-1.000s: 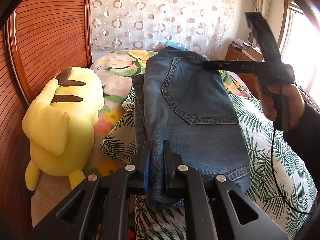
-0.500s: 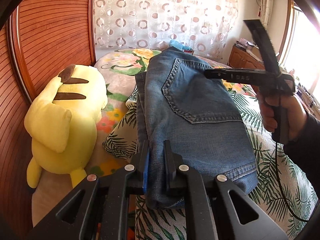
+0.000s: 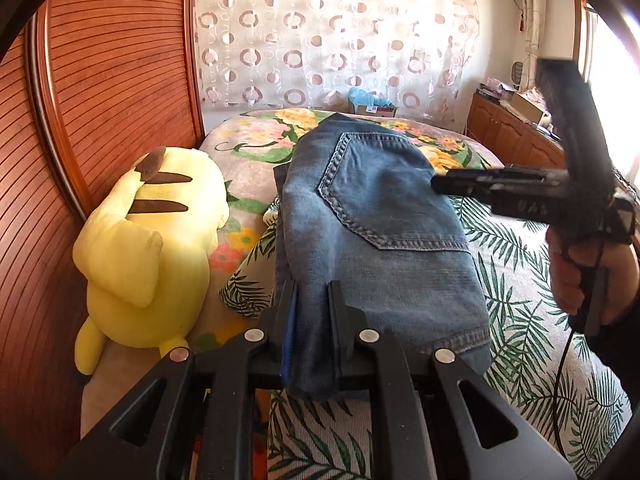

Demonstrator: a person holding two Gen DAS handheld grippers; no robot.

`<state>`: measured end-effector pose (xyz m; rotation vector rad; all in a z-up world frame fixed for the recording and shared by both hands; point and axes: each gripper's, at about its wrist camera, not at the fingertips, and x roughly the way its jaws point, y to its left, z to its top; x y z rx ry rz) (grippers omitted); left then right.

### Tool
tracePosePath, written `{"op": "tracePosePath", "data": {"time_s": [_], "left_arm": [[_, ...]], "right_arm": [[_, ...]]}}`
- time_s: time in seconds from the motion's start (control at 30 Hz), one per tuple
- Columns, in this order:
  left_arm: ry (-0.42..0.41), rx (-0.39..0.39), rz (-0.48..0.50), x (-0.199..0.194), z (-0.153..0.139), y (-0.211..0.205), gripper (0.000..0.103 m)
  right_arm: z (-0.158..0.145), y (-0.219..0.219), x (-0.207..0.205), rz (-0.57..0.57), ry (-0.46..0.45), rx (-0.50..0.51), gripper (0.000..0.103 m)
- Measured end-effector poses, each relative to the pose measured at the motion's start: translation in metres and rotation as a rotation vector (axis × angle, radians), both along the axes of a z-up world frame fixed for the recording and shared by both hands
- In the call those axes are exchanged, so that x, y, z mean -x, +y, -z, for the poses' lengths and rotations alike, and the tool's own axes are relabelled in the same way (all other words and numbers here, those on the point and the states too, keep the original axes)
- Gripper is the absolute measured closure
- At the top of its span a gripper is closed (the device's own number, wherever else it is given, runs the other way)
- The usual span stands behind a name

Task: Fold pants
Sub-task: 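Press the folded jeans flat with the right tool and open it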

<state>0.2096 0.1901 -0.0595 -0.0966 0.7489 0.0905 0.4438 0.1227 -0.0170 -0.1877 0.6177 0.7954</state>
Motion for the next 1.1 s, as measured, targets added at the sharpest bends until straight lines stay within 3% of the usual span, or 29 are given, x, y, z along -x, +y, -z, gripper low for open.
{"op": "tracePosePath", "data": {"time_s": [0.13,0.23,0.43,0.47,0.5,0.57,0.63,0.9,1.1], "left_arm": [[-0.008,0.007,-0.011,0.012,-0.003,-0.001,0.089],[-0.014,0.005,-0.026,0.021,-0.005,0.0,0.08],[-0.045,0.027,-0.05,0.039,-0.01,0.005,0.04],[-0.046,0.031,-0.054,0.041,-0.011,0.006,0.023],[-0.06,0.04,-0.057,0.044,-0.013,0.007,0.015],[-0.076,0.046,-0.055,0.049,-0.017,0.006,0.013],[-0.084,0.024,-0.066,0.052,-0.02,0.004,0.001],[-0.095,-0.002,-0.065,0.063,-0.028,-0.005,0.0],[-0.099,-0.009,-0.054,0.073,-0.032,-0.015,0.0]], "right_arm": [[0.016,0.005,-0.002,-0.001,0.043,0.034,0.064],[0.026,0.006,-0.003,0.013,0.055,0.053,0.064],[0.014,-0.001,0.006,0.016,0.053,0.036,0.064],[0.012,-0.001,0.01,0.01,0.046,0.037,0.064],[0.01,-0.002,0.015,0.003,0.042,0.035,0.064],[0.007,-0.001,0.026,-0.005,0.032,0.028,0.064],[0.005,-0.003,0.038,-0.012,0.02,0.025,0.064],[0.003,-0.017,0.078,-0.033,-0.002,0.02,0.064],[0.0,-0.032,0.099,-0.021,-0.009,0.017,0.042]]}}
